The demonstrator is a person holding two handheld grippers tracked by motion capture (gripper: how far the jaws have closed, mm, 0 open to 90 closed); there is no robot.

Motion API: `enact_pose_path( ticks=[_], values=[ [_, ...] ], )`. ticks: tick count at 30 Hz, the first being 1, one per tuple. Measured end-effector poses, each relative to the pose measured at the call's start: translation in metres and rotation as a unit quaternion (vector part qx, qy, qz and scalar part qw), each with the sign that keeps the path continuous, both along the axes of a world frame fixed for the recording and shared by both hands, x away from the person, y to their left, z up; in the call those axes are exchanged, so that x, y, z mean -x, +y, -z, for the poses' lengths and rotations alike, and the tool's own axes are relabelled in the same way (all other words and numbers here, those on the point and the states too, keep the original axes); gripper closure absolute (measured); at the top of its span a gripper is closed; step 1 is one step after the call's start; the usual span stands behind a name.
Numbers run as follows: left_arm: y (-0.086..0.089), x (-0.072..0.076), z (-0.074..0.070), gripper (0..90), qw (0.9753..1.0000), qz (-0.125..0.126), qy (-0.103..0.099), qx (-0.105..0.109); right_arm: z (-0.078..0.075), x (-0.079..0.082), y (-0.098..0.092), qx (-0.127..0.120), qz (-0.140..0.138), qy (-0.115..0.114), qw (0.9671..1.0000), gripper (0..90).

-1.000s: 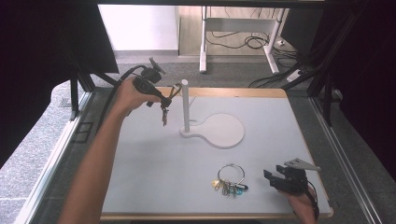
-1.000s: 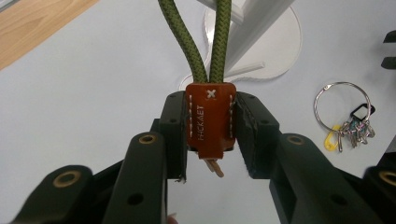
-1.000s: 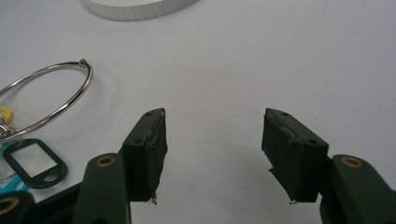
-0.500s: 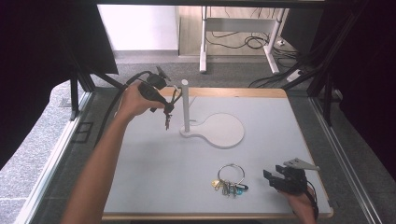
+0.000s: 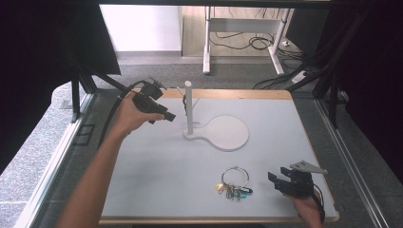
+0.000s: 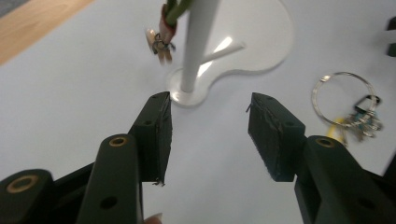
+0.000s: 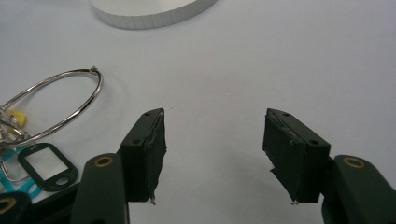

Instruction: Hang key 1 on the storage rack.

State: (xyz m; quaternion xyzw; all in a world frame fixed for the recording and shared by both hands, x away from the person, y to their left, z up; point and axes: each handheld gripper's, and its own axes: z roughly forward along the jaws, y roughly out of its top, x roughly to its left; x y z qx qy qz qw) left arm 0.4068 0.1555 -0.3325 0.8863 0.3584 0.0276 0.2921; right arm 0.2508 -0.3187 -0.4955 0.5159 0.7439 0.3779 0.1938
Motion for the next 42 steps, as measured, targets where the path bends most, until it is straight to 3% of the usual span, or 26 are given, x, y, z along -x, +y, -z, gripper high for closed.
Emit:
enact_pose_path(
  ticks=[6, 12, 19, 25, 32, 35, 37, 42],
  values=[
    [0.012, 0.035, 0.012, 46.1, 0.9998, 0.005, -0.017, 0.012, -0.001, -0.001, 0.003, 0.002, -0.012, -0.003, 0.9999, 39.4],
    [0.016, 0.069, 0.032, 44.4, 0.999, 0.028, -0.027, 0.023, -0.001, -0.002, 0.008, 0.009, -0.029, -0.006, 0.9995, 38.2],
    [0.02, 0.094, 0.054, 43.5, 0.9987, 0.027, -0.032, 0.03, 0.001, -0.003, 0.015, 0.023, -0.06, -0.011, 0.9979, 37.5],
    [0.025, 0.111, 0.076, 43.4, 0.9987, 0.014, -0.035, 0.034, 0.002, -0.003, 0.019, 0.029, -0.063, -0.015, 0.9974, 37.6],
    [0.025, 0.12, 0.098, 43.4, 0.9989, 0.021, -0.027, 0.033, -0.001, -0.005, 0.024, 0.028, -0.06, -0.019, 0.9976, 41.2],
    [0.025, 0.122, 0.104, 43.3, 0.9989, 0.017, -0.021, 0.039, -0.004, -0.01, 0.028, 0.038, -0.066, -0.012, 0.9971, 42.9],
    [0.025, 0.122, 0.106, 42.6, 0.9991, 0.019, -0.022, 0.029, -0.006, -0.012, 0.029, 0.042, -0.071, -0.009, 0.9966, 43.0],
    [0.025, 0.13, 0.104, 39.9, 0.9987, 0.016, -0.024, 0.042, -0.013, -0.011, 0.025, 0.045, -0.071, -0.021, 0.9963, 43.6]
  ],
)
